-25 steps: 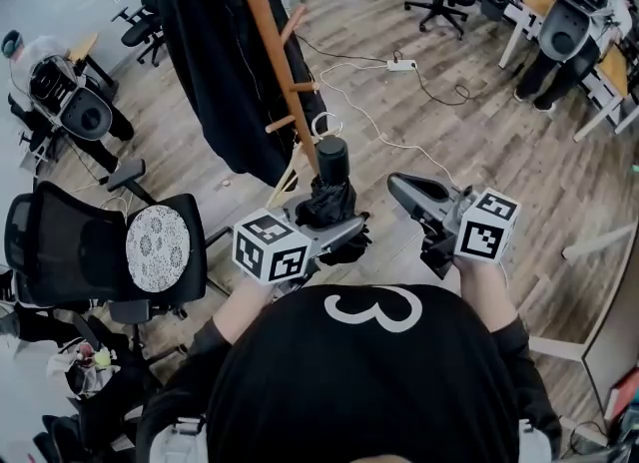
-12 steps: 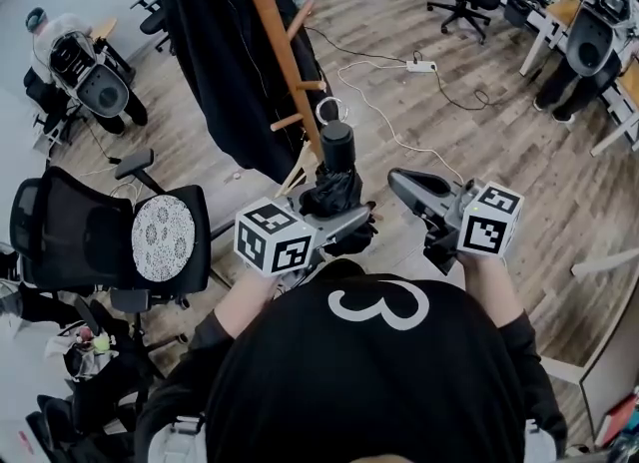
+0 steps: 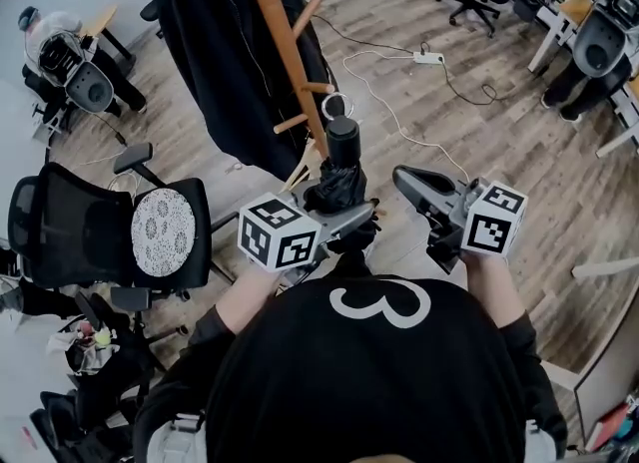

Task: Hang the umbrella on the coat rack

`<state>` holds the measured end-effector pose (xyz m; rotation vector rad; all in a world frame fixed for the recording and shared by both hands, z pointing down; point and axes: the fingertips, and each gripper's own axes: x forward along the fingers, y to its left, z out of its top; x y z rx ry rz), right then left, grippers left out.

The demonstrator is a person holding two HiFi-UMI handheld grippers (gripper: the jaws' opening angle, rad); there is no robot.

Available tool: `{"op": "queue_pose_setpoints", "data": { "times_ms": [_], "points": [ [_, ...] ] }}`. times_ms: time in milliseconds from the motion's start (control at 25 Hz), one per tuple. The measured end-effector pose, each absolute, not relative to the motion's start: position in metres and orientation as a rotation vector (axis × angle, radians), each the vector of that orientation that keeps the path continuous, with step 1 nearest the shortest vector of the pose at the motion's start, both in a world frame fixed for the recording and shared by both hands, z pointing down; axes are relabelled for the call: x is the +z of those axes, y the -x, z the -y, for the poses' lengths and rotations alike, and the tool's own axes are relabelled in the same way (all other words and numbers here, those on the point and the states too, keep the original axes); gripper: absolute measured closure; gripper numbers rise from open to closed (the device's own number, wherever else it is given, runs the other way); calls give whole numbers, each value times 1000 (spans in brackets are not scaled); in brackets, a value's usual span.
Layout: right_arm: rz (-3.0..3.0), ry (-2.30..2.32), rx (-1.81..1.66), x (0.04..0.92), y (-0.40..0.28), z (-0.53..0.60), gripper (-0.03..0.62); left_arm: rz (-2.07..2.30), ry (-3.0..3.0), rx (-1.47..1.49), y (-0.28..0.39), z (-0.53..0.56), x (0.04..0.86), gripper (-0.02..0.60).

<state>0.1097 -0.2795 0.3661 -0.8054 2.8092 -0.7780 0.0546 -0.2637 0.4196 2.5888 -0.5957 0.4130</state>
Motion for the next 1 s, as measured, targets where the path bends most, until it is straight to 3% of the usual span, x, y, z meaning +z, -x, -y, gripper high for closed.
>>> {"op": "queue_pose_setpoints", "data": {
  "times_ms": [1000],
  "points": [
    [-2737, 870, -941, 412, -122, 326, 568, 663, -2492, 501, -35, 326, 477, 308]
  ]
}}
